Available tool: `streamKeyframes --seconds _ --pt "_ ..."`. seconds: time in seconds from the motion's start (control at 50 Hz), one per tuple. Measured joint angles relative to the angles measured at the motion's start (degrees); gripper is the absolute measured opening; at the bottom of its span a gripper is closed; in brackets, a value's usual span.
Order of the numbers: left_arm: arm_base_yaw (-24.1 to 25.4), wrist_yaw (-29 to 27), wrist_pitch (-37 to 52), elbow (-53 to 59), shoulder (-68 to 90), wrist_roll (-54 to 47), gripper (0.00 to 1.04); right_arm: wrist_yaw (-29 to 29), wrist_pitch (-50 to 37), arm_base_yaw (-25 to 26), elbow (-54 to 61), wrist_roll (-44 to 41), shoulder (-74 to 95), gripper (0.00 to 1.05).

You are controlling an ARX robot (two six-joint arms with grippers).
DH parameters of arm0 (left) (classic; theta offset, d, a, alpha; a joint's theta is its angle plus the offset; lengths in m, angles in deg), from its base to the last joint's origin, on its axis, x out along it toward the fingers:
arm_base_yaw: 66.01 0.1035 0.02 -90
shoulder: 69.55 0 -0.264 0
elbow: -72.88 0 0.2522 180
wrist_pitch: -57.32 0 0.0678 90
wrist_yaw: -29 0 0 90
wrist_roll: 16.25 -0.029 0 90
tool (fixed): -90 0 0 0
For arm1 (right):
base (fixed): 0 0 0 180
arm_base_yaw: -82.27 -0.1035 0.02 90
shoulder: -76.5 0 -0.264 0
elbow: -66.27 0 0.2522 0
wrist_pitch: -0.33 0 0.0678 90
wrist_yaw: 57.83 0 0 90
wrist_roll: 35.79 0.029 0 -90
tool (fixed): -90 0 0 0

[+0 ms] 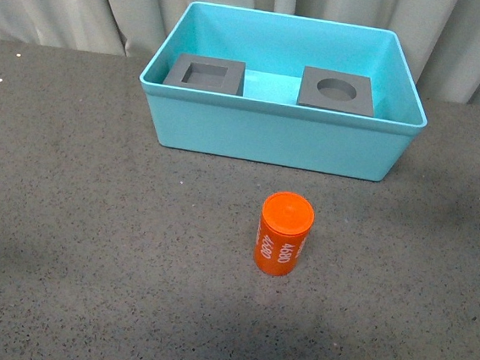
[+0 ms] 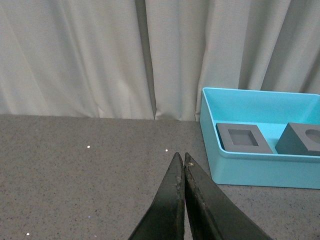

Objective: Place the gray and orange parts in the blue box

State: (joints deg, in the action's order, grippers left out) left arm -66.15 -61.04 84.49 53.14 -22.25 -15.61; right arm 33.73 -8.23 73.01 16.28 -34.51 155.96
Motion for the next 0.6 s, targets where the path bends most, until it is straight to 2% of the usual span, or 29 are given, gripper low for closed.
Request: streamKeyframes --seconds 0.28,0.36,0.599 --pt "0.0 0.0 -5.5 2.8 -8.3 -0.2 0.04 0.0 0.0 0.0 0.0 0.0 0.0 0.95" --pt "0.0 0.0 -3.5 4.9 -9.1 -0.2 0.04 0.0 0.0 0.0 0.0 0.0 0.0 0.95" --pt "0.0 0.0 -11.8 4.9 -17.9 -0.2 0.04 0.0 0.0 0.0 0.0 0.0 0.0 0.95"
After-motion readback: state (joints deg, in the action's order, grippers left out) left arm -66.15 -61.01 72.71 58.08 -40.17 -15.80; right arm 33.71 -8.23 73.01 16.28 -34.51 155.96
